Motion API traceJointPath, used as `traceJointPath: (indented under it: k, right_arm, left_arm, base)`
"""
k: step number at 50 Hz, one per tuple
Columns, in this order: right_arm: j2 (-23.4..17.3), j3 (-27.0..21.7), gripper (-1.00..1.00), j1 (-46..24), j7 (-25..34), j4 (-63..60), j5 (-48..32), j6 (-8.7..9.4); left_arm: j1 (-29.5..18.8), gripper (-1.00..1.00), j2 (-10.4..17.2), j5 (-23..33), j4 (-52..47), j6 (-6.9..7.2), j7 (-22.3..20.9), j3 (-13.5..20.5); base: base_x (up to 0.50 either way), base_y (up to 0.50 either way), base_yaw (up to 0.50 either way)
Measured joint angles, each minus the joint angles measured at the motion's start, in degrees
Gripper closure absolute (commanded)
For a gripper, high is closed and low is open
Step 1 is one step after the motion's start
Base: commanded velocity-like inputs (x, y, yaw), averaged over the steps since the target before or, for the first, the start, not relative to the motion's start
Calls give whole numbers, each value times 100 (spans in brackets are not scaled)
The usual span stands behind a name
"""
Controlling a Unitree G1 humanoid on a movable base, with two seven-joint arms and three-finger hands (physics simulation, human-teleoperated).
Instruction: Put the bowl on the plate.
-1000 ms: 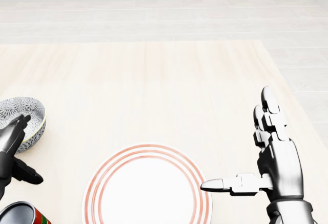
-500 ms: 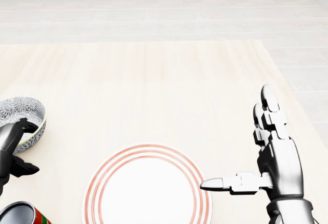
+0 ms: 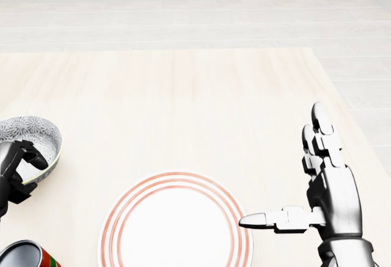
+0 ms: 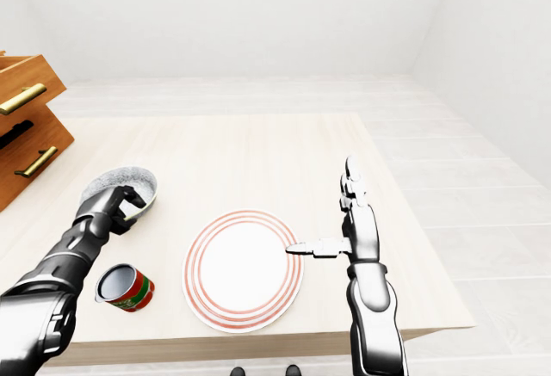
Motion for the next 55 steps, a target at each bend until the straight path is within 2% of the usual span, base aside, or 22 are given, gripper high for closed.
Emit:
traceJointPath:
  k: [2,12,13,16,21,40,55]
  right_arm:
    - [1,1,-100,-1,-1,-4,3,0]
    - [-1,3,-100,8,-1,-28,11,0]
    - [-1,3,-100,10,0,-30,11,0]
    - [-2,4,-100,17,1,-37,11,0]
    - [-4,7,-100,16,3,-48,6,0]
    - [-22,19,-100,-92,5,-76,-18,0]
    - [-22,30,-100,-104,3,-55,-27,0]
  left_arm:
    - [-5,35,3,4,-1,0,3,3]
    - [-37,55,12,17,10,0,-7,9]
    - [-40,68,13,19,12,0,-9,7]
    - [-52,73,15,28,11,0,-10,0]
    - [-72,100,24,19,6,0,-13,-4]
    - [-137,100,66,-282,16,-1,-25,-83]
    - [-176,100,118,-287,-5,0,68,-138]
  base:
    - [0,0,0]
    - [0,0,0]
    - [0,0,0]
    - [0,0,0]
    - [0,0,0]
    - [0,0,0]
    - [0,0,0]
